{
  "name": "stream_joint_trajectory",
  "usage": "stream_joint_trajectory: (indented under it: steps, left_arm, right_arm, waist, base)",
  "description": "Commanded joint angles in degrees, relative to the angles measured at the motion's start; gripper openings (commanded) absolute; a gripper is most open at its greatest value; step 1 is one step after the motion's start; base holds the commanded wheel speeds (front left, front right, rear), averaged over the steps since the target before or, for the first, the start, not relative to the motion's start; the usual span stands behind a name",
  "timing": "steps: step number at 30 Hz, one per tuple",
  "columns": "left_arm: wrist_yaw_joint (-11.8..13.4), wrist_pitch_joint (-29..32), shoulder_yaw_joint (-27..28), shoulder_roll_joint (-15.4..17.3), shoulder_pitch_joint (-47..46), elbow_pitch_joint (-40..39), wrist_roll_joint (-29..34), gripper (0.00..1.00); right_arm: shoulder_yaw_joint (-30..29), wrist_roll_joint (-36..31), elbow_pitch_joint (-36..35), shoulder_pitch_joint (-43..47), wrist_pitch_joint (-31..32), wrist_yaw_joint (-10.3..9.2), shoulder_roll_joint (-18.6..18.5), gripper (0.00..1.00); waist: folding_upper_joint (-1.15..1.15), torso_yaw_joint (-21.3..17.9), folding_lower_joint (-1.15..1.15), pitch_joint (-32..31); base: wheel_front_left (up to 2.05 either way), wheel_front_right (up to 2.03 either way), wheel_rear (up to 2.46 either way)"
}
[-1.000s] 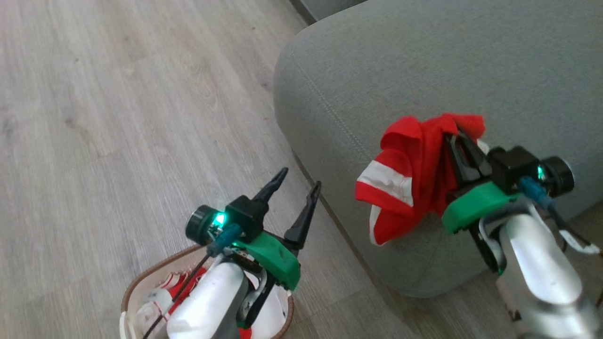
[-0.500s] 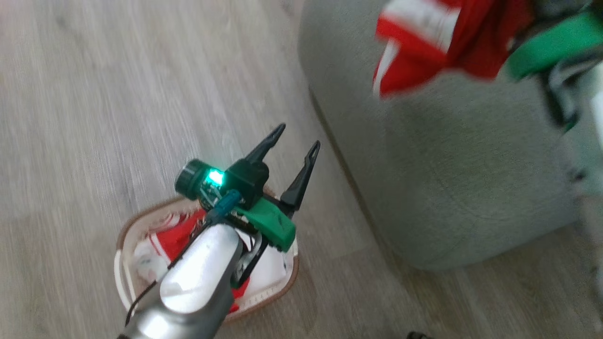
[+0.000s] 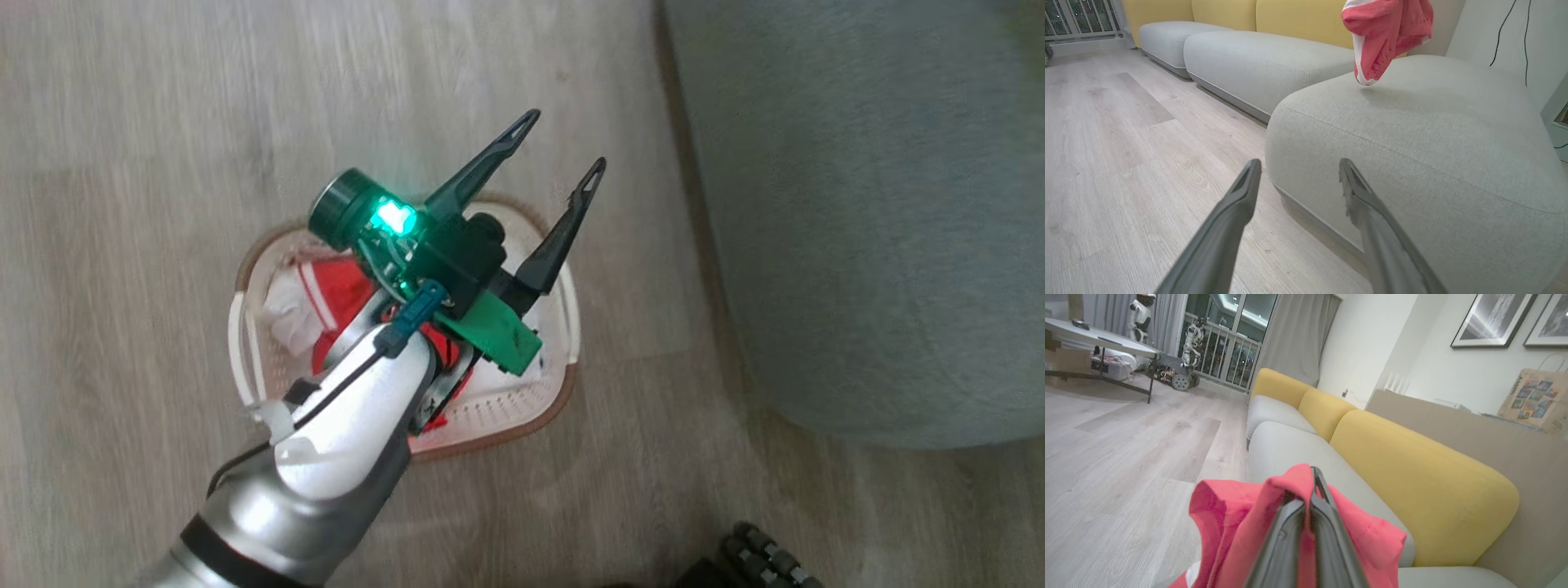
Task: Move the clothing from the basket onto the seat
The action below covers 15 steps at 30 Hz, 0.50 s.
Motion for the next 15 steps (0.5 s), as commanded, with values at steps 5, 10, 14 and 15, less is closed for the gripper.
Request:
stream_joint_trajectory:
  steps: [5, 10, 14, 15]
  left_arm:
    - [0.5, 0.4, 0.1, 0.8, -1.9, -2.9, 1.1, 1.0]
    - [0.7, 0.3, -0.4, 1.0, -1.4, -2.8, 1.0, 1.0]
    - [0.7, 0.3, -0.7, 1.5, -1.3, -2.3, 0.8, 1.0]
    - [0.8, 0.3, -0.7, 1.6, -1.3, -2.2, 0.8, 1.0]
  right_arm:
    - [-5.1, -2.8, 2.4, -1.0, -0.4, -0.02, -2.2, 0.0]
    - [-10.5, -6.0, 6.3, 2.2, -0.4, -0.02, -1.1, 0.0]
    - [-13.7, -8.5, 7.8, 5.0, -0.4, -0.02, 0.6, 0.14]
    - [-14.3, -9.1, 7.9, 5.6, -0.4, -0.02, 1.1, 0.38]
  waist:
    - [0.0, 3.9, -0.01, 4.9]
    - [0.0, 4.9, -0.01, 5.6]
    - [0.0, 5.2, -0.01, 5.7]
    - [0.0, 5.1, -0.01, 5.7]
  base:
    - [0.0, 0.0, 0.0]
    - [0.0, 0.0, 0.0]
    - [0.0, 0.0, 0.0]
    - [0.0, 0.0, 0.0]
